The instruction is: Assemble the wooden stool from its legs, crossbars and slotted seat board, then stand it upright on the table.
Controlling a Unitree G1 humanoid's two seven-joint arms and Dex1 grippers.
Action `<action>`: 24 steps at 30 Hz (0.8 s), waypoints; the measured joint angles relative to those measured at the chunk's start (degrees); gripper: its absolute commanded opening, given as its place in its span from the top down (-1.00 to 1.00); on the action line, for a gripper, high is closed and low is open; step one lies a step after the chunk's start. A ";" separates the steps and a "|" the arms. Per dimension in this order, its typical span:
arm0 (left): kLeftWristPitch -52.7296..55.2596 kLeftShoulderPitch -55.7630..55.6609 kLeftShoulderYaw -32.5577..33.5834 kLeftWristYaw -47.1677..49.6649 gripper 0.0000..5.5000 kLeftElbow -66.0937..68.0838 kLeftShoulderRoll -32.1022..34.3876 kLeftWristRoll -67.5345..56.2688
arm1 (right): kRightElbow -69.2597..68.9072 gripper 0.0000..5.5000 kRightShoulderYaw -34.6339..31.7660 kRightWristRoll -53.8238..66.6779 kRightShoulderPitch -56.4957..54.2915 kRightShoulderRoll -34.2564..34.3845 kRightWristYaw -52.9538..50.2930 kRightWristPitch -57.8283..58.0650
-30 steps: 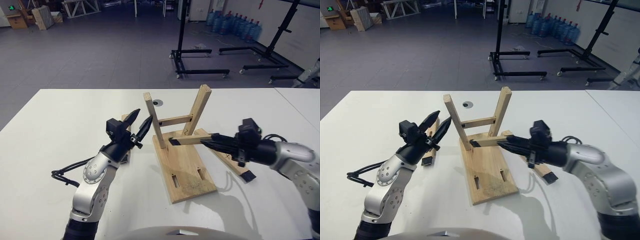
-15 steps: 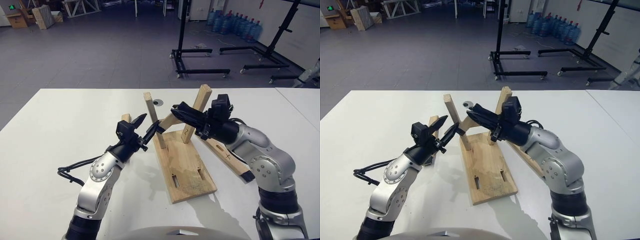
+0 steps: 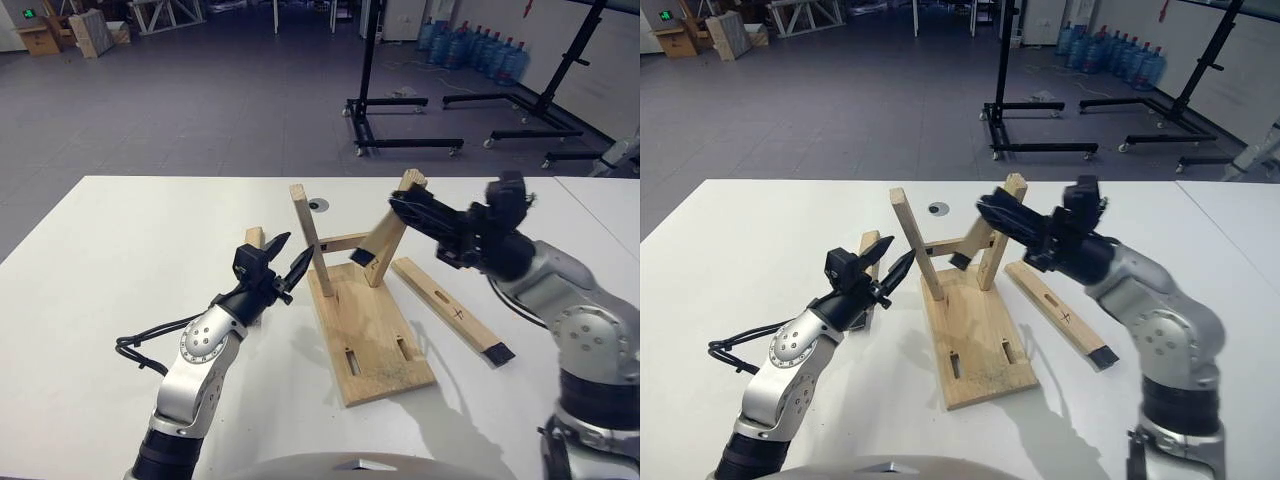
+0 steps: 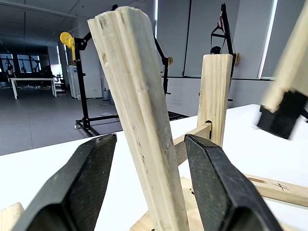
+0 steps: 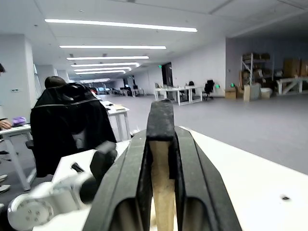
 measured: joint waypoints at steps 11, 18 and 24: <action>-1.67 1.59 1.38 0.39 0.06 1.46 -0.19 1.21 | 0.38 0.85 4.25 -23.28 7.10 2.93 -17.66 -8.29; -1.98 2.05 1.79 1.28 0.06 1.95 -1.10 1.88 | 5.21 0.85 0.49 -27.33 13.28 1.97 -14.24 -13.63; -2.03 1.73 1.80 0.68 0.06 2.77 -1.23 2.35 | 10.50 0.85 0.67 -26.83 10.17 2.87 -10.10 -15.88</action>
